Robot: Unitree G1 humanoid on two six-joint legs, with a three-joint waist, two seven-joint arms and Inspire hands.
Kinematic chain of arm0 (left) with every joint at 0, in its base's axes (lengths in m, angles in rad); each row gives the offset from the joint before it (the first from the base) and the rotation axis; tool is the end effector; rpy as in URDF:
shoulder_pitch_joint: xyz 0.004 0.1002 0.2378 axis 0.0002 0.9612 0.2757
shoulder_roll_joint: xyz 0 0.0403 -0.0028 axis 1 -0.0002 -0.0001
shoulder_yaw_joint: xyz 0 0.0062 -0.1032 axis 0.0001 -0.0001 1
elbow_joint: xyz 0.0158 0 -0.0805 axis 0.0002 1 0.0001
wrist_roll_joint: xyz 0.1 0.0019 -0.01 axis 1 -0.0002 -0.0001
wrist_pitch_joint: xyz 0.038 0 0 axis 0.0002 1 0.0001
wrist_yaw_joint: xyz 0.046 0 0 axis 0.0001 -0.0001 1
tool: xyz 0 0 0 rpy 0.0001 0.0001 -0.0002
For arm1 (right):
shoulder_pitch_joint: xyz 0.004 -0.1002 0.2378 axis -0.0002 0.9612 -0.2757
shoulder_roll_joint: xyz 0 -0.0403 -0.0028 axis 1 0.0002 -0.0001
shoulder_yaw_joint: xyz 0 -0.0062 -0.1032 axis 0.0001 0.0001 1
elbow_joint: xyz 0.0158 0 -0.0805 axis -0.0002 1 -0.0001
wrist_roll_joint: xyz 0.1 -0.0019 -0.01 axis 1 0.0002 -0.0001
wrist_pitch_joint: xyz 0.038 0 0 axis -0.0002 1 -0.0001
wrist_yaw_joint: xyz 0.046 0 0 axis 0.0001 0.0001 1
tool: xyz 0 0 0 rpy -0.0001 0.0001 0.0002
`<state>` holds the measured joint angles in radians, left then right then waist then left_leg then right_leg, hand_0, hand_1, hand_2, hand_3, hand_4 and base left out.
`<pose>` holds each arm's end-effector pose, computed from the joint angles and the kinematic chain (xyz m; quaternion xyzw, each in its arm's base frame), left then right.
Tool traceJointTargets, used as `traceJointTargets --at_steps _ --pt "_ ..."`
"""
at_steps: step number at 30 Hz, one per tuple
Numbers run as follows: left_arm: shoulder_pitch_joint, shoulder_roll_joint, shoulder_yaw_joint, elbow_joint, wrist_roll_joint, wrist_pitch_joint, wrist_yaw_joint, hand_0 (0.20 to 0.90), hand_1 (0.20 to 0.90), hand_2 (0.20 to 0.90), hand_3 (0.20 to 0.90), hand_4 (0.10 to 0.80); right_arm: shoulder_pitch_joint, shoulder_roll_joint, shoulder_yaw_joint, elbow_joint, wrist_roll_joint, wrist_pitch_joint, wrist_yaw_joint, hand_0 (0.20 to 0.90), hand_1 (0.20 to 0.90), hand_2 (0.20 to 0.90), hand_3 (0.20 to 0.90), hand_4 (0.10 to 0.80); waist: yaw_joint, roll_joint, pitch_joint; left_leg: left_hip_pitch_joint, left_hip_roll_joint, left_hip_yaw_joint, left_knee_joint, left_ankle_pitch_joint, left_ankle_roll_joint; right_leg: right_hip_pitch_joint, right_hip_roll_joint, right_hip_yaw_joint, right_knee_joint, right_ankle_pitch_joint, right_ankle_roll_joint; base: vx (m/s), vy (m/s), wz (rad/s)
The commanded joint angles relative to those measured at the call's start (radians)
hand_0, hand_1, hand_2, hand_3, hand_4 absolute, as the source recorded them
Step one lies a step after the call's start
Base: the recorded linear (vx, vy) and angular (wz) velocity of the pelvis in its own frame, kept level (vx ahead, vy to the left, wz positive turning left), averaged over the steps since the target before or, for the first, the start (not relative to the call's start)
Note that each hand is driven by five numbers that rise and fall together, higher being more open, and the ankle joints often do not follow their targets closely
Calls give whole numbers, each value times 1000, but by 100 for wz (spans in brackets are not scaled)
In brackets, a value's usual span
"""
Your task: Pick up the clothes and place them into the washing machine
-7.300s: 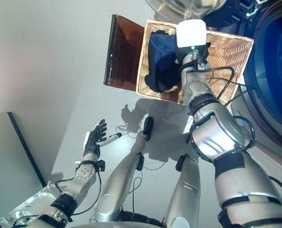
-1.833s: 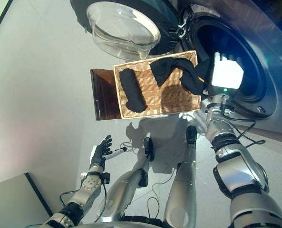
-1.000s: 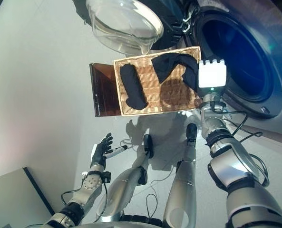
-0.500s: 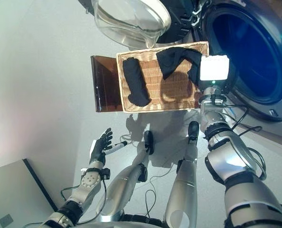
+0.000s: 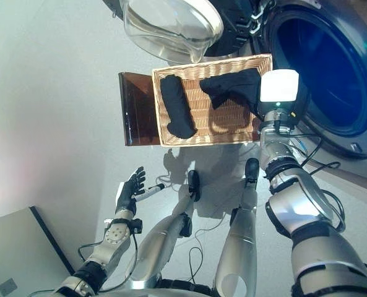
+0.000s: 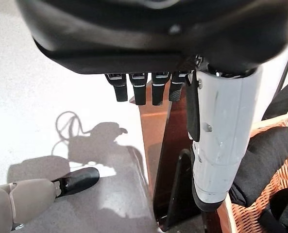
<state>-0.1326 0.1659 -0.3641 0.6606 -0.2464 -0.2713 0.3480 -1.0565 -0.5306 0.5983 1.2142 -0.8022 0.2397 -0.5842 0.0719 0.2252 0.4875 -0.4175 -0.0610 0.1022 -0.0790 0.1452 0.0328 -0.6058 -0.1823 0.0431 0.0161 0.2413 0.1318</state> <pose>0.1946 0.1369 -0.0408 0.0446 0.1503 0.0501 0.9864 0.3535 -0.2393 0.1412 -0.7753 -0.0449 -0.2264 0.5879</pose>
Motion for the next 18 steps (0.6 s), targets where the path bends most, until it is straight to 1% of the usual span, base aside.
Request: traceJointTargets --at_steps 1,7,11,14,17,18 --pt "34 64 23 -71 -6 -60 15 900 900 900 900 800 -186 -61 71 20 13 6 -53 200 200 200 200 300 11 67 32 -36 -28 -26 7 18 -93 -51 55 -19 204 -176 -44 0 0 0" --pt "39 64 23 -76 -6 -58 10 900 900 900 900 800 -180 -85 54 22 34 6 -64 200 200 200 200 300 8 68 32 -29 -28 -25 9 17 -93 -47 56 -18 208 -179 -45 0 0 0" --pt "42 66 25 -76 -1 -56 12 900 900 900 900 800 -173 -102 6 6 98 -13 -84 200 200 200 200 300 6 69 27 -23 -28 -22 11 14 -91 -41 57 -15 208 -180 -45 0 0 0" --pt "42 63 29 -62 -4 -51 15 900 900 900 900 800 -169 -102 -77 -33 231 -57 -116 200 200 200 200 300 1 66 21 -16 -28 -19 9 13 -90 -36 59 -14 209 -182 -45 11 -3 -3" --pt "48 61 32 -47 -6 -46 20 900 900 900 900 800 -167 -109 -176 -100 411 -128 -146 200 200 200 200 300 -9 62 17 -6 -27 -19 6 8 -89 -26 59 -12 208 -189 -45 18 -3 -6" --pt "52 60 34 -44 -6 -44 20 900 900 900 900 800 -167 -114 -221 -117 498 -163 -163 200 200 200 200 300 -11 62 12 -6 -25 -18 5 9 -88 -25 59 -11 202 -184 -45 23 0 -5"
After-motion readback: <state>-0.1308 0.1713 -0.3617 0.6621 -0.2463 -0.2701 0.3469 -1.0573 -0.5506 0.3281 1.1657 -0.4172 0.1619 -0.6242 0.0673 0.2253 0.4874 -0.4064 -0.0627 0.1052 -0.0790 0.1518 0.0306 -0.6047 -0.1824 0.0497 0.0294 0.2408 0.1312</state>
